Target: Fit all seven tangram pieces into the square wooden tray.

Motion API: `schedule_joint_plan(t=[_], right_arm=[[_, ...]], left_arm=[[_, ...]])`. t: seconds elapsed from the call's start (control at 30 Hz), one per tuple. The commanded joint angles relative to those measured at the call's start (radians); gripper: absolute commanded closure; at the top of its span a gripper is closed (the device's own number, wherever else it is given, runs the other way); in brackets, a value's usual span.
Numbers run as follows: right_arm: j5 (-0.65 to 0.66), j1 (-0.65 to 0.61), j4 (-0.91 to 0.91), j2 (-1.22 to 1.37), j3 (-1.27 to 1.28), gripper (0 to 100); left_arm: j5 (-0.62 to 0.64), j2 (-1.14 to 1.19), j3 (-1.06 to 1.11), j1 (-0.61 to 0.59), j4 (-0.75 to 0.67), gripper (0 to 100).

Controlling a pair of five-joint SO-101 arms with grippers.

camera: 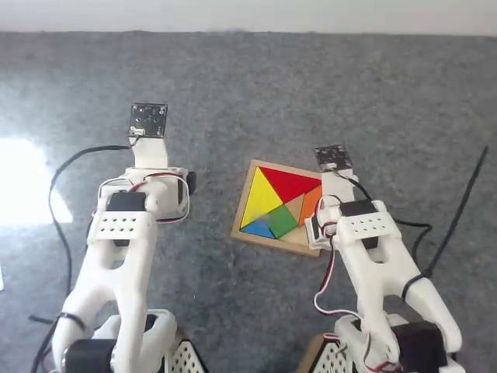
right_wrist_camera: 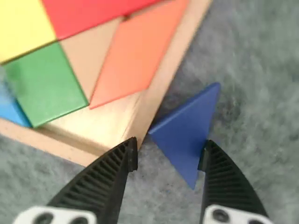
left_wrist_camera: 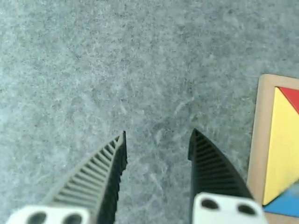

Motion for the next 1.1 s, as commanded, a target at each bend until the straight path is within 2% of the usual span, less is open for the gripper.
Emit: schedule_joint_plan(t=[0.0,0.2,0.33,0.53,0.77,0.93,1.07], right_arm=[[-0.083,0.019,-0.018,-0.002,-0.002,78.3],[-0.091,0.058,-0.087,-0.002,-0.003,78.1],[-0.144,0.051,-0.097,-0.002,-0.003,77.9],[-0.115,0.038,-0.093,0.067,-0.012,77.9],[-0.109,0.025,0.012,0.226,-0.146,78.2],[-0.106,0.03,0.027,0.237,-0.167,78.2],[-0.101,0.11,0.041,0.236,-0.163,78.2]], left_arm=[[0.006,0.0,-0.008,0.002,-0.025,79],[0.006,0.0,-0.008,0.002,-0.025,79],[0.006,0.0,-0.008,0.002,-0.025,79],[0.006,0.0,-0.008,0.002,-0.025,79],[0.006,0.0,-0.008,0.002,-0.025,79],[0.006,0.0,-0.008,0.003,-0.025,79],[0.005,0.0,-0.008,0.003,-0.026,79]])
